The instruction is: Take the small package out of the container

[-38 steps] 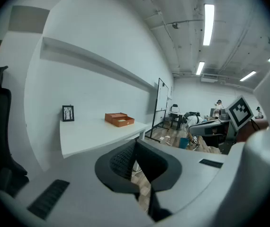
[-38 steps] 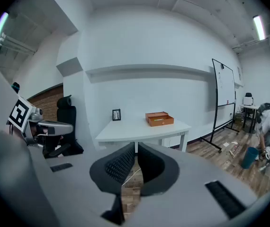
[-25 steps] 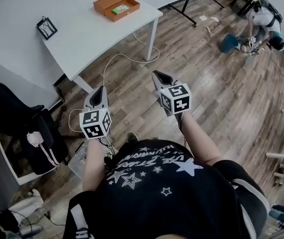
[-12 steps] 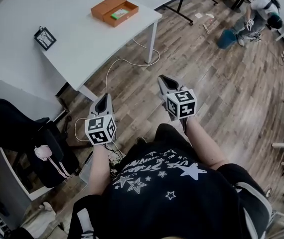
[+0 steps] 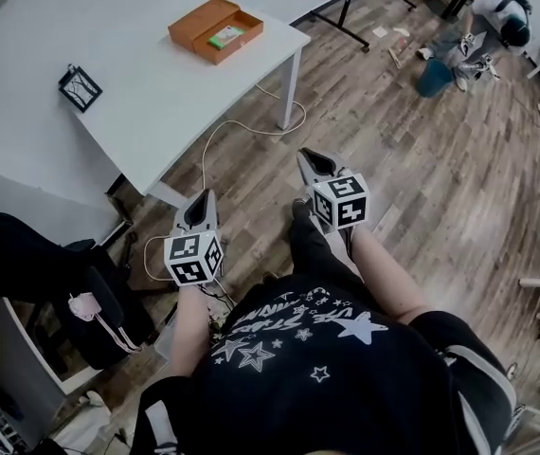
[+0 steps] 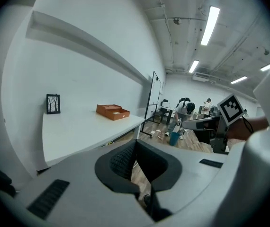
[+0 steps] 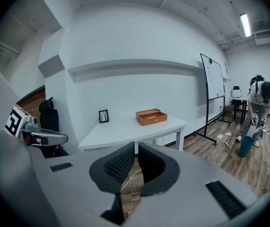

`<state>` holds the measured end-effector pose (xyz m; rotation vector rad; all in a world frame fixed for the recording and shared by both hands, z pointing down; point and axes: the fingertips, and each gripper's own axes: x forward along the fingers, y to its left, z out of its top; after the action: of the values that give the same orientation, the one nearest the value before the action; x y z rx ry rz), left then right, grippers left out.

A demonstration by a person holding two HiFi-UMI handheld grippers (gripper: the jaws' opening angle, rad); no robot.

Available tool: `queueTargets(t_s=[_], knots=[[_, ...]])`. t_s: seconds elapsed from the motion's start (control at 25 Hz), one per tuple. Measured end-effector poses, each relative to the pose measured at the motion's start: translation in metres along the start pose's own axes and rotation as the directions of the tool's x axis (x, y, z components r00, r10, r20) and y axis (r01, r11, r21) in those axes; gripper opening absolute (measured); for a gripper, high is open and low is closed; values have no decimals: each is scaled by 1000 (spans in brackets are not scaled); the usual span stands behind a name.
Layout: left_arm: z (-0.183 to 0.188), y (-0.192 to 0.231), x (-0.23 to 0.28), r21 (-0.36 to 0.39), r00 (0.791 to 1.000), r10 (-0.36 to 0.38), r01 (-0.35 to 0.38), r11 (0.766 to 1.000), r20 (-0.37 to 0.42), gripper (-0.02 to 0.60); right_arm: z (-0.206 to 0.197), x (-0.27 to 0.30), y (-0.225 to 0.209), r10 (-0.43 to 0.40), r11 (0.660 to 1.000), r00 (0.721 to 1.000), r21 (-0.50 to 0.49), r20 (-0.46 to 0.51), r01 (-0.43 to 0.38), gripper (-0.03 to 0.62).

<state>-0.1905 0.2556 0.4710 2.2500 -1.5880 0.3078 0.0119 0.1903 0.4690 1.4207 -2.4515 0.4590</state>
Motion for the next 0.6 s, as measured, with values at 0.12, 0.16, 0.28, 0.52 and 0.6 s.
queueTargets(t_s=[0.12,0.16,0.28,0.52,0.6], knots=[[16,10,29,-3,1000,27,-27,1000,5,18,13,30,-21,21,1000,1000,7,7,-21,54],[22,13,41,-4,999,33,-33,999,6,18,19,41,-29,28,1000,1000,7,11,-28,54],[40,19,82,6,999,54,-54,999,3,18,36,77,-58,46,999,999,12,13,-46,54],[78,17,163,-2,995,98,-98,995,1,18,72,139,-122,99,995,995,14,10,-99,54],[92,12,188,10,994,105,-105,994,-1,18,86,156,-142,120,993,993,9,10,-120,54]])
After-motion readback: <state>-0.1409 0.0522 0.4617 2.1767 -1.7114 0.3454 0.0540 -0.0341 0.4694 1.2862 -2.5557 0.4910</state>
